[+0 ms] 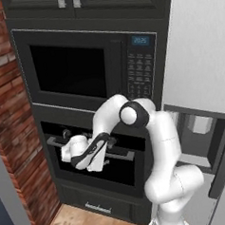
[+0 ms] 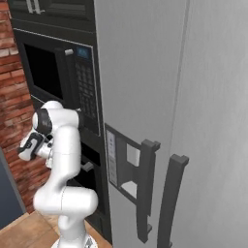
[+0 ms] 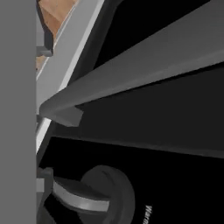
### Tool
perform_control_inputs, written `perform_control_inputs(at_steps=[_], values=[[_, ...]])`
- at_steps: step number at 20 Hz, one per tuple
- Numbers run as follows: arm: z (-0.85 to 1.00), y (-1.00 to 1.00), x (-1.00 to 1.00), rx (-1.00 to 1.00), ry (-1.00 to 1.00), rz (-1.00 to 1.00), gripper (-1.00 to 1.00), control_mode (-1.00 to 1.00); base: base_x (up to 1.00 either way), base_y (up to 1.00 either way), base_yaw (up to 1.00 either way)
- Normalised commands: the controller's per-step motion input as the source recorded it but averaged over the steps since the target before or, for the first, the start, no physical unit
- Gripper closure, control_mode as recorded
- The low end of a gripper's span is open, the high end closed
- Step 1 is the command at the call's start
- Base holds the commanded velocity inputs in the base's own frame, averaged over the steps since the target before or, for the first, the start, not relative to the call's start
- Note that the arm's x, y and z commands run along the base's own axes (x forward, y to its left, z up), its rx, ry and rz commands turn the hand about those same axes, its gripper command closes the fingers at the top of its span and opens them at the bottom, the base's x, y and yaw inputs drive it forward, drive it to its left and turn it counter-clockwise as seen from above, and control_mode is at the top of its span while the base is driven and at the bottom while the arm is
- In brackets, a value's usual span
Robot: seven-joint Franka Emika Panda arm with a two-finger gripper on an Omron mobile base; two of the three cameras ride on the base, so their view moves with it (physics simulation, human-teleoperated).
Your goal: Take the baked cake out of the oven and place it on the plate for cooling. Then close the oven door.
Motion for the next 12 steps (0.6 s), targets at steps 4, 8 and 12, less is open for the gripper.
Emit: perform_control_inputs(at_steps=[4, 8, 12], values=[[-0.15, 0.0, 0.46, -0.14, 0.02, 0.0, -1.0, -1.0, 0.0, 0.0, 0.0], [-0.36, -0.02, 0.33, -0.07, 0.04, 0.01, -1.0, -1.0, 0.0, 0.0, 0.0], [-0.04, -0.18, 0.35, 0.0, 0.03, 0.08, -1.0, -1.0, 0.0, 0.0, 0.0]])
